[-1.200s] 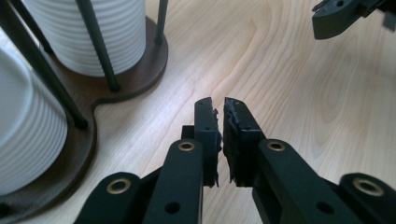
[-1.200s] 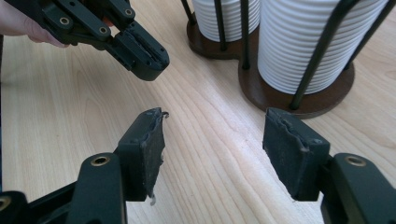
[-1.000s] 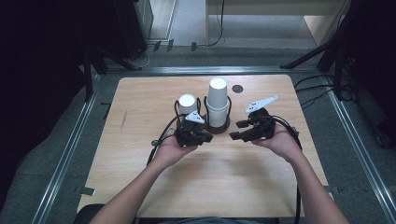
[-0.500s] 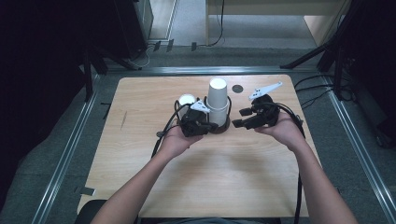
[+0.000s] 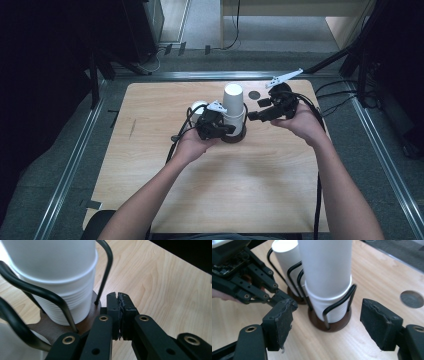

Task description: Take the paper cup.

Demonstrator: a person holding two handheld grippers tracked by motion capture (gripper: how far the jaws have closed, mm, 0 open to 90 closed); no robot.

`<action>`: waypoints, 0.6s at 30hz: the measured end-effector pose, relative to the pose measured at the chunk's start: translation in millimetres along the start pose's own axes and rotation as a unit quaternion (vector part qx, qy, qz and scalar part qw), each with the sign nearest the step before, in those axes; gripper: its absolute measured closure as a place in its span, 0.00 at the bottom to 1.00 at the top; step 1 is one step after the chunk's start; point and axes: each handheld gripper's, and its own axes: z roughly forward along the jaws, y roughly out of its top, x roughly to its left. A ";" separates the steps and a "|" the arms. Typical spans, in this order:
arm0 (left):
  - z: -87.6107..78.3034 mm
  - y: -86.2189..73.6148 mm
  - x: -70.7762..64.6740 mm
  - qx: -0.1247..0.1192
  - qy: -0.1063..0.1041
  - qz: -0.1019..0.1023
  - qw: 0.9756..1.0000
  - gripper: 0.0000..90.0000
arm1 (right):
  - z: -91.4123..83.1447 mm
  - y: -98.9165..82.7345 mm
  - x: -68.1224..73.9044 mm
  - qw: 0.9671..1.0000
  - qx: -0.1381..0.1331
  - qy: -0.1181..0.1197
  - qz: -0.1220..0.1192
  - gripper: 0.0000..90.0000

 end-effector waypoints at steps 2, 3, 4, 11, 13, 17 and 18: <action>-0.1 1.1 0.4 0.001 0.004 0.001 1.000 0.98 | 1.7 5.4 0.7 1.000 -0.001 -0.002 -0.006 0.29; -0.6 2.0 0.9 -0.004 0.006 0.001 1.000 0.98 | 1.7 5.4 0.7 1.000 -0.001 -0.002 -0.006 0.29; -0.2 3.3 2.3 -0.009 0.005 -0.006 1.000 0.94 | 4.6 9.9 1.1 1.000 -0.005 -0.004 -0.011 0.29; 3.8 2.8 4.5 -0.014 0.012 -0.009 1.000 0.95 | 15.7 21.5 -1.5 1.000 -0.012 0.004 -0.017 0.29; 4.1 2.8 4.7 -0.013 0.013 -0.009 1.000 0.95 | 18.4 25.1 -0.8 1.000 -0.010 0.002 -0.024 0.28; 4.1 1.8 4.3 -0.019 0.016 -0.011 1.000 0.95 | 21.2 33.9 -1.0 0.999 -0.004 0.003 -0.039 0.28; 4.5 1.7 4.5 -0.019 0.018 -0.010 1.000 0.96 | 21.6 36.1 -1.1 0.999 -0.008 0.005 -0.041 0.28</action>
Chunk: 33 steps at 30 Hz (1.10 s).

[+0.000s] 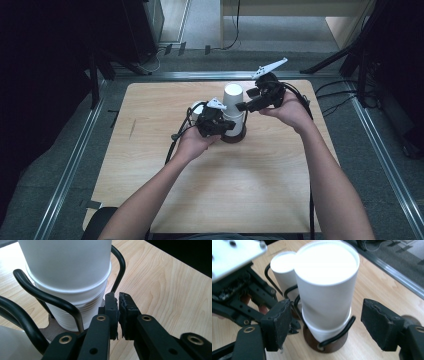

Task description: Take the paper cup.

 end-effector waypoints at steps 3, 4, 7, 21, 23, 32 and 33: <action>1.1 0.0 1.7 -0.002 0.004 -0.003 1.000 0.97 | 4.5 7.0 -0.5 1.000 0.004 0.006 -0.001 0.26; 1.2 0.1 1.9 -0.005 0.004 -0.004 1.000 0.97 | 6.3 9.8 0.3 1.000 0.008 0.003 -0.003 0.26; 1.3 0.4 1.2 -0.004 0.006 -0.002 1.000 0.97 | 9.3 17.4 2.6 1.000 0.003 -0.002 -0.015 0.25; 1.4 -0.1 1.7 -0.005 0.014 -0.004 1.000 0.93 | 25.5 34.2 7.6 0.999 0.033 -0.023 -0.028 0.36; 1.7 -0.3 2.1 -0.003 0.015 -0.004 1.000 0.93 | 25.4 34.1 7.9 0.999 0.032 -0.024 -0.030 0.36; 5.5 -1.8 3.1 -0.006 0.020 0.002 1.000 0.89 | 22.9 37.6 8.7 0.999 0.039 -0.025 -0.026 0.36; 5.9 -1.9 2.9 -0.006 0.021 0.005 1.000 0.89 | 21.6 38.1 8.5 0.999 0.039 -0.024 -0.024 0.36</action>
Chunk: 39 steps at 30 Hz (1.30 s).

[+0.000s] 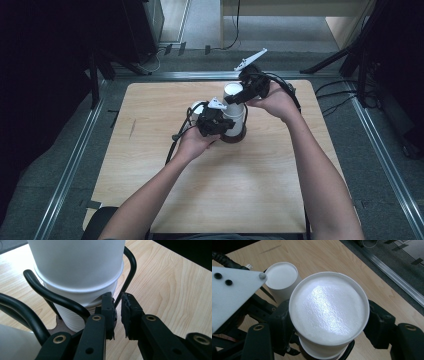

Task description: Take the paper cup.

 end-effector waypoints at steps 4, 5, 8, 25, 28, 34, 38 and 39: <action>0.3 -0.1 -0.7 0.000 0.000 0.002 1.000 0.88 | -7.2 2.3 -1.4 1.000 -0.006 0.004 0.011 0.36; 0.3 -0.2 -0.7 0.000 0.000 0.002 1.000 0.88 | -8.5 2.8 -1.4 1.000 -0.007 0.004 0.010 0.36; 0.4 -0.4 -0.3 -0.001 -0.004 0.000 1.000 0.87 | -10.2 3.5 -0.8 1.000 -0.008 0.005 0.005 0.36; -1.9 -1.6 3.2 0.003 -0.012 -0.006 1.000 0.84 | -58.4 25.4 2.0 1.000 -0.028 0.011 0.002 0.37; -2.2 -1.9 3.7 0.003 -0.014 -0.007 1.000 0.84 | -69.1 25.8 4.3 0.999 -0.030 0.017 0.001 0.37; -3.8 -1.7 2.1 0.002 -0.023 -0.007 1.000 0.82 | -85.0 18.0 9.1 1.000 -0.023 0.019 -0.004 0.37; -6.4 -2.3 -1.7 0.013 -0.030 0.005 0.999 0.78 | -90.9 6.0 13.7 1.000 -0.020 0.019 -0.010 0.37; -7.1 -2.6 -2.5 0.013 -0.034 0.006 0.999 0.78 | -92.4 1.7 14.1 1.000 -0.022 0.016 -0.014 0.37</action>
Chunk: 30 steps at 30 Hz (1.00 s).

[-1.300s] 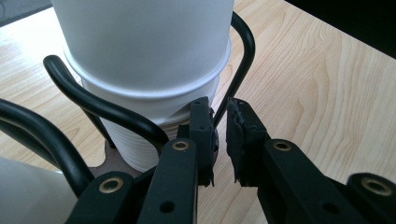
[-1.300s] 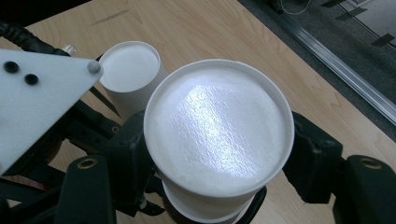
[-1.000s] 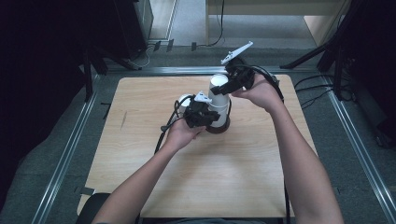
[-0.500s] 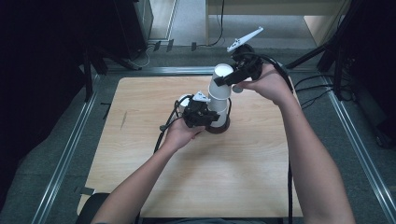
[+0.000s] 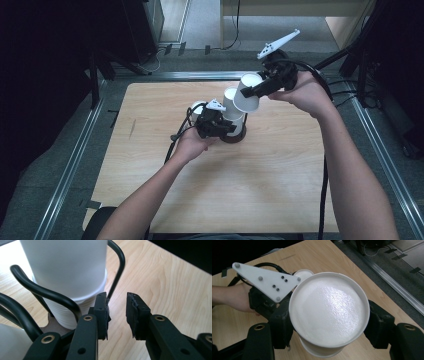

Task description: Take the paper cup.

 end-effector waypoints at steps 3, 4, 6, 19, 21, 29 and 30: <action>-3.1 -0.8 -0.2 0.000 -0.014 -0.004 1.000 0.73 | -3.2 -13.4 0.2 1.000 -0.006 0.011 0.011 0.37; -3.1 -0.8 -0.2 0.000 -0.014 -0.004 1.000 0.72 | -3.2 -13.4 0.2 1.000 -0.006 0.011 0.011 0.37; -6.0 -3.0 -2.0 0.004 -0.023 0.003 1.000 0.69 | -6.6 -24.8 4.1 1.000 -0.006 0.011 0.011 0.37; -18.4 -14.9 -17.4 0.020 -0.059 0.048 0.997 0.59 | 1.6 -76.6 29.2 1.000 0.003 0.018 0.004 0.37; -19.5 -16.3 -18.9 0.022 -0.058 0.053 0.997 0.60 | 5.1 -84.9 35.0 1.000 0.005 0.022 0.002 0.37; -31.8 -28.8 -22.5 0.013 -0.070 0.068 0.995 0.59 | 18.3 -110.6 54.2 0.999 0.013 0.036 -0.002 0.37; -33.8 -31.7 -22.5 0.019 -0.056 0.068 0.996 0.59 | 20.4 -113.2 56.6 0.999 0.014 0.038 -0.002 0.37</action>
